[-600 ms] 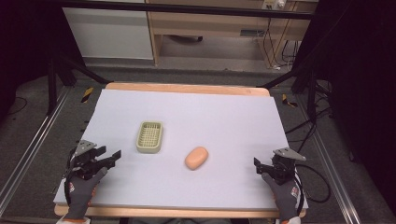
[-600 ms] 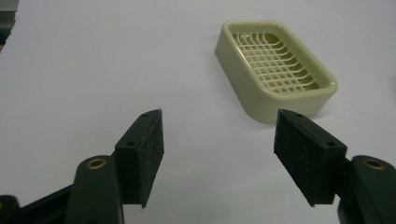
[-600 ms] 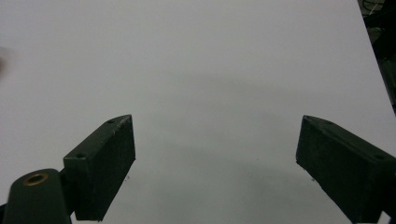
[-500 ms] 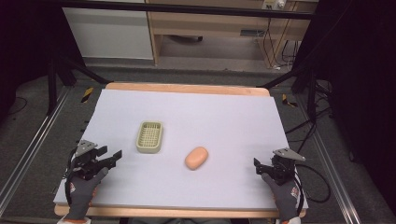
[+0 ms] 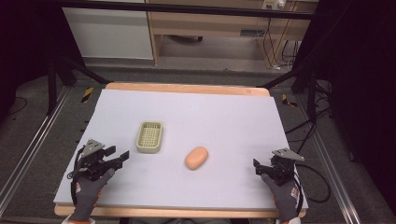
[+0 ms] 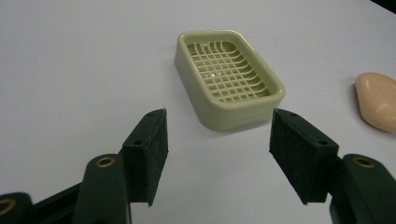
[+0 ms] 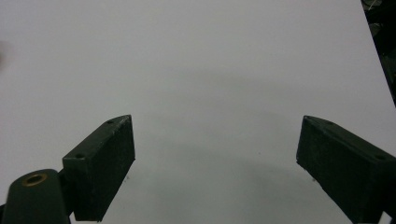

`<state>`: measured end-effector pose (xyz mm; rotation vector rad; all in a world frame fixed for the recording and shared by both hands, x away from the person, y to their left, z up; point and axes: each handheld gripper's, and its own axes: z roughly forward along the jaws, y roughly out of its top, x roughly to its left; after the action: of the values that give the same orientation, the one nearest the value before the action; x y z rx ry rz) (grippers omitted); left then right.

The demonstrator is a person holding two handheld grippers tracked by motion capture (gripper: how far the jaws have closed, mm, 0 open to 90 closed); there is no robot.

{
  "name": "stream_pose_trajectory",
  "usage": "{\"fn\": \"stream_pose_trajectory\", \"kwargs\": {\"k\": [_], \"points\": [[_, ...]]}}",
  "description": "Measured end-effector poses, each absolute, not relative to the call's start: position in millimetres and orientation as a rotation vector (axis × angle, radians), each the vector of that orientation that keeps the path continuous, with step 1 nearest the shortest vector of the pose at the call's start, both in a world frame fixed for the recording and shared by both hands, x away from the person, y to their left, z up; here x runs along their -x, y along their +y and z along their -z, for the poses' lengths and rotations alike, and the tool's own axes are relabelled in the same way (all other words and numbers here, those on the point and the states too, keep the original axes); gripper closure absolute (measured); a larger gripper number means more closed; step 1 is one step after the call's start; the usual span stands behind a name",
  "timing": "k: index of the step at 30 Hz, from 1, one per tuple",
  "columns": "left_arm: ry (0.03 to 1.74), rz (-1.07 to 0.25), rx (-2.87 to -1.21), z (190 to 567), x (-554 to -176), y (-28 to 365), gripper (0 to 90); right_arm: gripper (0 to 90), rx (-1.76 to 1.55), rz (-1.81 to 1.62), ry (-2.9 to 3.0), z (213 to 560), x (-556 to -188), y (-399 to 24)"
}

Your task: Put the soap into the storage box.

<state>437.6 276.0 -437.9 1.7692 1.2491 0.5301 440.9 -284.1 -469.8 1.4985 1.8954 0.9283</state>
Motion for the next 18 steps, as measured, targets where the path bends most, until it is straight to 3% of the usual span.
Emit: {"fn": "stream_pose_trajectory", "kwargs": {"k": [18], "points": [[1.15, -0.512, -1.819, 423, -437, 246, 32.6, 10.8, -1.508, -0.929, 1.868, 468, -441, -284]]}}
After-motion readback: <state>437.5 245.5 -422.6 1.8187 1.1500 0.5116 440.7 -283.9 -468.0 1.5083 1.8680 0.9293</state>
